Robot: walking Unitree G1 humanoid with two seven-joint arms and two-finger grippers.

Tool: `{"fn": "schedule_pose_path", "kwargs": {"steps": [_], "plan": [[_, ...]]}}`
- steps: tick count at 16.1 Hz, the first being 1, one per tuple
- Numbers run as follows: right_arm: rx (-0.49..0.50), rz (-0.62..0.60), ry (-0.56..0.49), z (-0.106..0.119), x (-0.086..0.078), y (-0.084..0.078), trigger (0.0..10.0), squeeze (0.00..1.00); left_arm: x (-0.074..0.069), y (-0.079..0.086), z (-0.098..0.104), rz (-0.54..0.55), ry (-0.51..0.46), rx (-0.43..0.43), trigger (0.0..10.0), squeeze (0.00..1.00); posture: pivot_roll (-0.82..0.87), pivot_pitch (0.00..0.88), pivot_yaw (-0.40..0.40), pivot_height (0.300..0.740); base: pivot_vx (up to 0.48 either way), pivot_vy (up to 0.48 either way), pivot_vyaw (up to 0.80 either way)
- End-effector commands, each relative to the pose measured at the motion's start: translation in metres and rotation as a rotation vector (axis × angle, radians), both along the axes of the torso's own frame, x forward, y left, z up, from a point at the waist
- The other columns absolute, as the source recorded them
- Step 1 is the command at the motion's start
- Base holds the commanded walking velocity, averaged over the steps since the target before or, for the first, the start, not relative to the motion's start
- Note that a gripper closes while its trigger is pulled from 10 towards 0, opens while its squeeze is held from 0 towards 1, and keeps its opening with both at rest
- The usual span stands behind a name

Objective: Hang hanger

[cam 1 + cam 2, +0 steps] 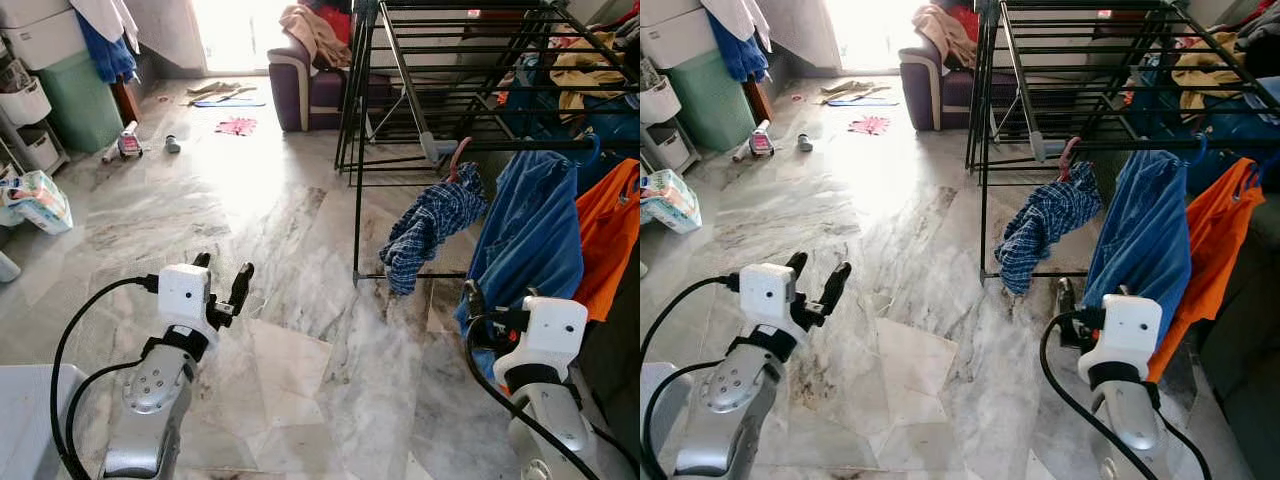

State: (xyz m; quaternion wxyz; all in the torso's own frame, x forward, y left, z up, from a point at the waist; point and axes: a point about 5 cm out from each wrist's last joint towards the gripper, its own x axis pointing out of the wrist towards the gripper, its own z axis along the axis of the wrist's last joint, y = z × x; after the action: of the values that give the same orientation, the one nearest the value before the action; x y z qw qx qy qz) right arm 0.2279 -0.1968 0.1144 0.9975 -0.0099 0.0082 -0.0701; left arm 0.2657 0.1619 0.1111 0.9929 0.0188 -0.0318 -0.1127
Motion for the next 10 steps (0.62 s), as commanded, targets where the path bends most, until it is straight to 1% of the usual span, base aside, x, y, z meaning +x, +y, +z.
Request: {"fn": "schedule_pose_path", "kwargs": {"steps": [1,4,7,10], "plan": [[-0.009,-0.005,0.006,0.001,0.002,-0.001,10.0,0.00,0.003,-0.003,0.002,-0.019,0.006,0.000,10.0,0.00,-0.12,0.000,0.017,0.740,0.000,0.000,0.00],[-0.003,-0.021,0.018,0.000,0.003,-0.003,10.0,0.00,0.004,-0.007,0.003,-0.037,0.008,-0.010,10.0,0.00,-0.12,0.000,0.017,0.740,0.000,0.000,0.00],[-0.003,-0.027,0.027,-0.001,0.004,-0.004,10.0,0.00,0.003,-0.013,0.002,-0.066,0.014,-0.002,10.0,0.00,-0.12,0.000,0.019,0.740,0.000,0.000,0.00],[0.000,-0.025,0.030,-0.001,0.005,-0.002,10.0,0.00,0.003,-0.015,0.003,-0.083,0.017,-0.012,10.0,0.00,-0.12,0.000,0.019,0.740,0.000,0.000,-0.46]]}}
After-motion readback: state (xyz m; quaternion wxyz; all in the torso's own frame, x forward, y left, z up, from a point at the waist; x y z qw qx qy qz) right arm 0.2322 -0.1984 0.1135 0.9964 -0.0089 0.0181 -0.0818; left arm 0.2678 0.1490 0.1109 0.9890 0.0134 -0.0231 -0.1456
